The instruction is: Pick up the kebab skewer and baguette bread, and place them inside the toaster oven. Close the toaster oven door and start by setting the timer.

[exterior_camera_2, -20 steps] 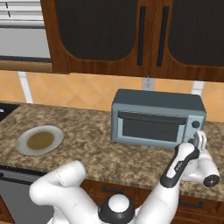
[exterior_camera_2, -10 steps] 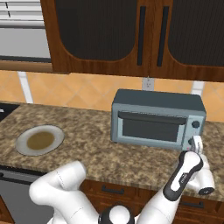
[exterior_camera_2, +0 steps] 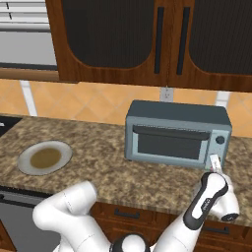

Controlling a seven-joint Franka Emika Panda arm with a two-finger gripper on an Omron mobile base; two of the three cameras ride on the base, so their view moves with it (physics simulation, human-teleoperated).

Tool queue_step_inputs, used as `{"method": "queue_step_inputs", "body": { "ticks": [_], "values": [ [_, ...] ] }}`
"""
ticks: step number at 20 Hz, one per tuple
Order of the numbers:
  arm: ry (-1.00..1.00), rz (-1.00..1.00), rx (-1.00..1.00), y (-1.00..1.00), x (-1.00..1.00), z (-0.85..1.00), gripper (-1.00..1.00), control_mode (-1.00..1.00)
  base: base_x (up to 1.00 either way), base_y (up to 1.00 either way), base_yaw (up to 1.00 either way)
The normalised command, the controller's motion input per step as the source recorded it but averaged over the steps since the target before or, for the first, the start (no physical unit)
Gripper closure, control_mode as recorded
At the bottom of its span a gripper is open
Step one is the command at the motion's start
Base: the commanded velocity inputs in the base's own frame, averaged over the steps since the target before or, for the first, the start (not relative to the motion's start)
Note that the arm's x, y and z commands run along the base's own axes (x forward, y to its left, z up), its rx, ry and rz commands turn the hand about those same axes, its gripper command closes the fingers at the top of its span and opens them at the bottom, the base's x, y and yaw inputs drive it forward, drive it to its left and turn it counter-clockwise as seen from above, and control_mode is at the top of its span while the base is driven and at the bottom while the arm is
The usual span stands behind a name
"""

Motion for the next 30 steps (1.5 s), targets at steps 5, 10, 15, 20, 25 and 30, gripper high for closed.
{"method": "queue_step_inputs", "body": {
  "ticks": [5, 10, 15, 20, 25, 30],
  "values": [
    [0.02, -0.08, -0.22, -0.03, 0.06, 0.22, -1.00, -1.00, 0.00, 0.00, 0.00],
    [0.09, -0.12, -0.14, -0.13, 0.06, 0.25, -1.00, -1.00, 0.00, 0.00, 0.00],
    [0.15, -0.13, -0.08, -0.16, 0.00, 0.18, -1.00, -1.00, 0.00, 0.00, 0.00],
    [0.18, -0.07, -0.01, -0.05, 0.00, 0.04, -1.00, -1.00, 0.00, 0.00, 0.00],
    [0.15, -0.02, 0.00, 0.00, 0.00, 0.00, -1.00, -1.00, 0.00, 0.00, 0.00],
    [0.10, 0.00, 0.00, 0.00, 0.00, 0.00, -1.00, -1.00, 0.00, 0.00, 0.00]
  ]
}}
